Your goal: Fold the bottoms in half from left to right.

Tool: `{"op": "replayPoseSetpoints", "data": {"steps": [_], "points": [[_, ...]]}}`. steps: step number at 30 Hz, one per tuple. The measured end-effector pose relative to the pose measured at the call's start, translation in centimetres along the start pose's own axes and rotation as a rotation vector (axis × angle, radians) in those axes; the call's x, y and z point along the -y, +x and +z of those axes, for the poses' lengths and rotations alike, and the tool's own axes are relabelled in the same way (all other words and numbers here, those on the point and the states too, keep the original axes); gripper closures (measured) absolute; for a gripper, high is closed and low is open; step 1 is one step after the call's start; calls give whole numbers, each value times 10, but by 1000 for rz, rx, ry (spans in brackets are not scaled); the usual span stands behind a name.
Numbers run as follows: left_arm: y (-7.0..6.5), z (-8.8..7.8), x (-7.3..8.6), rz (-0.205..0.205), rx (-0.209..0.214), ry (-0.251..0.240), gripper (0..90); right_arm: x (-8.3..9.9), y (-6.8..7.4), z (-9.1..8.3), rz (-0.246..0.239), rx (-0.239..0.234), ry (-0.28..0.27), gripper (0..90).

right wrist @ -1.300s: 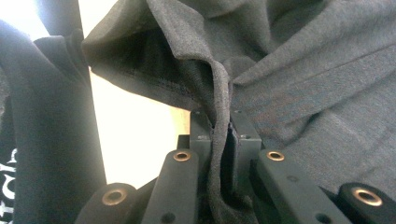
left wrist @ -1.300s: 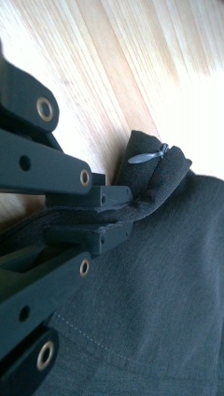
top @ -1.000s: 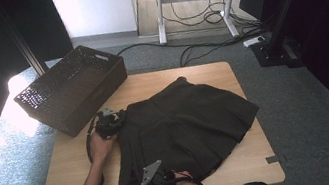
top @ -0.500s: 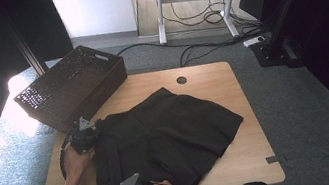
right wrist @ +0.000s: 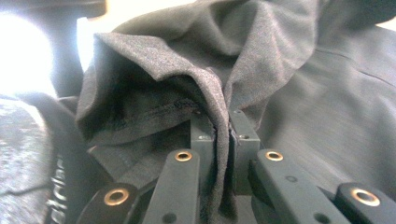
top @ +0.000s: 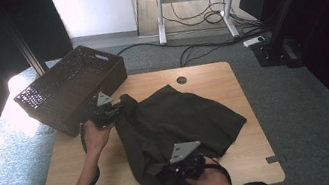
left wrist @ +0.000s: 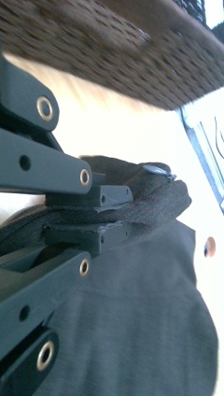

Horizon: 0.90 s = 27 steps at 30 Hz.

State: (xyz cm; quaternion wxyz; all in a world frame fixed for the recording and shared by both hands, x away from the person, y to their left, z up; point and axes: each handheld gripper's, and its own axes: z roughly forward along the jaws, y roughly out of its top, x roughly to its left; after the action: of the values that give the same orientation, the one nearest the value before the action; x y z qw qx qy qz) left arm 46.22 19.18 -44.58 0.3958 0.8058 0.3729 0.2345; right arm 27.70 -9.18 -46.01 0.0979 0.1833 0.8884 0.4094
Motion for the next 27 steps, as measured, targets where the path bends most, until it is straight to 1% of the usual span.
{"op": "replayPoseSetpoints", "data": {"steps": [1,3,7,10,14,19,22,25,27], "points": [[-2,3,-3,-2,4,-4,829,4,-6,-7,10,18,-7,829],[-6,10,-11,-12,8,-19,829,9,-13,-16,32,45,-22,829],[-16,20,-24,-46,10,-70,830,17,-26,-37,61,96,-48,829],[-23,26,-36,-48,8,-95,830,20,-35,-52,77,131,-63,829],[-29,32,-55,-17,4,-103,830,23,-48,-73,94,183,-83,829],[-39,42,-80,32,3,-103,830,26,-63,-93,114,233,-94,829],[-46,52,-94,62,-2,-93,830,28,-72,-105,122,266,-92,829],[-51,66,-106,73,-3,-92,829,28,-80,-114,138,292,-96,829],[-54,77,-113,77,-4,-89,829,30,-89,-119,154,310,-97,829]]}}
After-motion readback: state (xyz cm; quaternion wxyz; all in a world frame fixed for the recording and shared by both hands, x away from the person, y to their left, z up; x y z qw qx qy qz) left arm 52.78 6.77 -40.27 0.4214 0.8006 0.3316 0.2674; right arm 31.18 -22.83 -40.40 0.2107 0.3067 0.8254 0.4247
